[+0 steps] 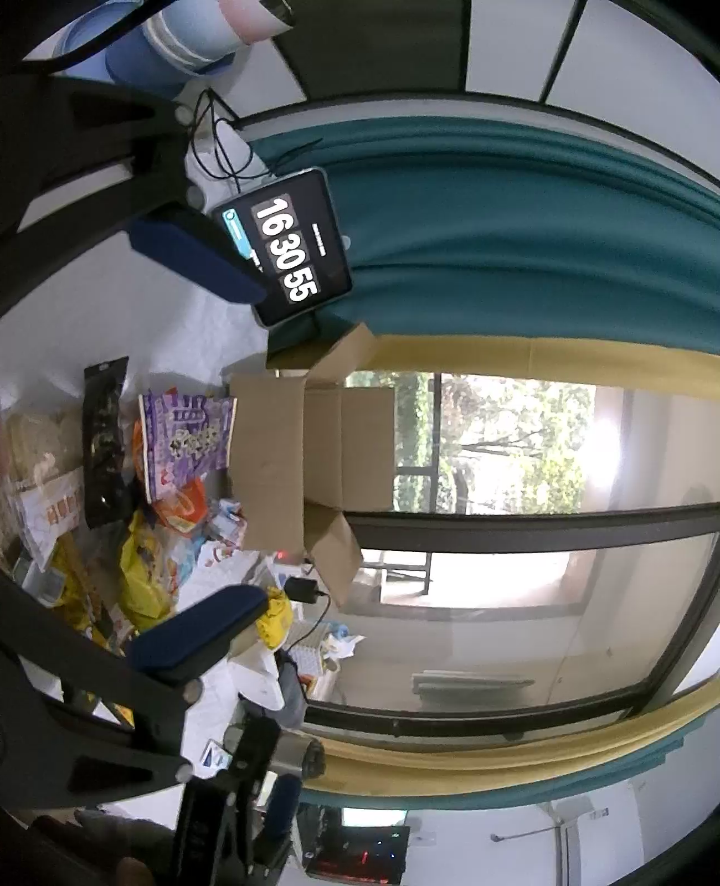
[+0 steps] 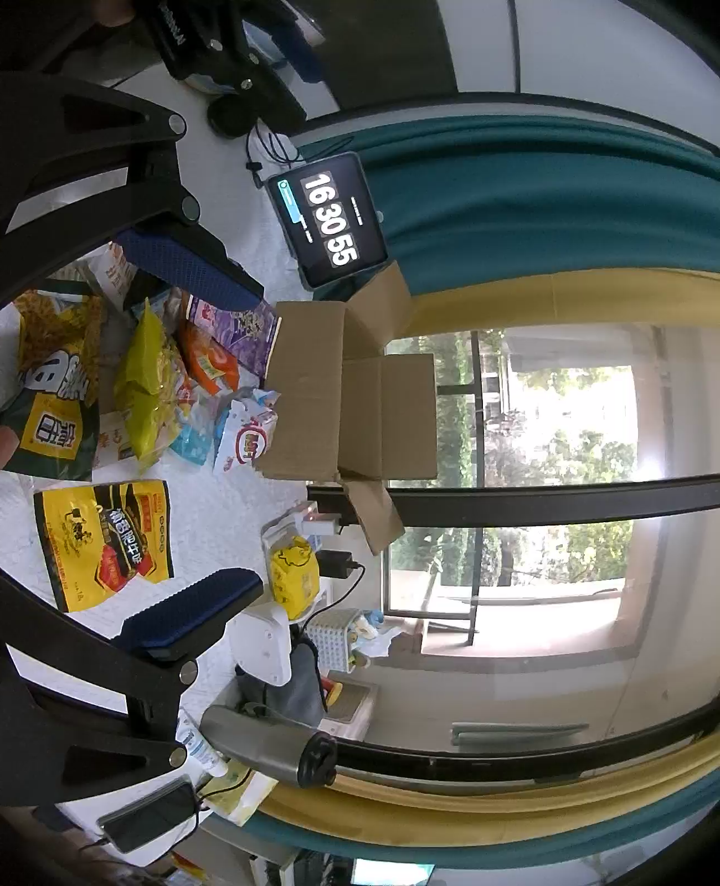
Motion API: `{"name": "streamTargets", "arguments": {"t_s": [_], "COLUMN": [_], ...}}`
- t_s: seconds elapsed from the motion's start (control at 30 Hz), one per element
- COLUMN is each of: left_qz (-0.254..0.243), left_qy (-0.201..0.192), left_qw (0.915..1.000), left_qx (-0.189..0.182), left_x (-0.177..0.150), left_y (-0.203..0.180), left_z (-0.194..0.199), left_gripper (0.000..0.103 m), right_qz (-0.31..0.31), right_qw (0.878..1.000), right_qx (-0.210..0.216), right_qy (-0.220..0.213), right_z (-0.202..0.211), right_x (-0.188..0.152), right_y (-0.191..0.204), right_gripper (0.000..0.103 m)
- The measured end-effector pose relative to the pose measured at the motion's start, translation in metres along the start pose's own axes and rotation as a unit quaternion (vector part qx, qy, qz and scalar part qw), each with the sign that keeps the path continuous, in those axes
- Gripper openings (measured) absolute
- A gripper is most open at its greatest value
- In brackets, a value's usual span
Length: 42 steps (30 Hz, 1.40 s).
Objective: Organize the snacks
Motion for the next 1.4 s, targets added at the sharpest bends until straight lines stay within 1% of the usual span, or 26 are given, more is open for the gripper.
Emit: {"name": "streamTargets", "arguments": {"t_s": [0.57, 1.1, 1.4], "left_qz": [0.006, 0.011, 0.012], "left_qy": [0.014, 0.017, 0.019], "left_qw": [0.9999, 0.9997, 0.9997], "left_qx": [0.001, 0.012, 0.013], "left_x": [-0.006, -0.008, -0.009], "left_y": [0.001, 0.008, 0.010], "left_z": [-0.002, -0.002, -0.002], "left_gripper": [0.103, 0.103, 0.103], "right_qz": [-0.002, -0.001, -0.001], "right_qw": [1.000, 1.000, 1.000], "right_qx": [0.003, 0.003, 0.003], "right_qy": [0.007, 0.007, 0.008], "right_z": [-0.002, -0.003, -0.004], "right_x": [-0.003, -0.004, -0.004], "right_y": [-0.002, -0.001, -0.001], "right_gripper": [0.097, 0.097, 0.097]}}
Point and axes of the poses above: each gripper's, at about its wrist camera, not at the fingertips, and z roughly against the way its jaws point, y to its left, x to its top, the point moved 10 cm from there along -z, roughly the way its jaws point, and after that the axes turned 3 degrees about y, right-handed, at the moved point
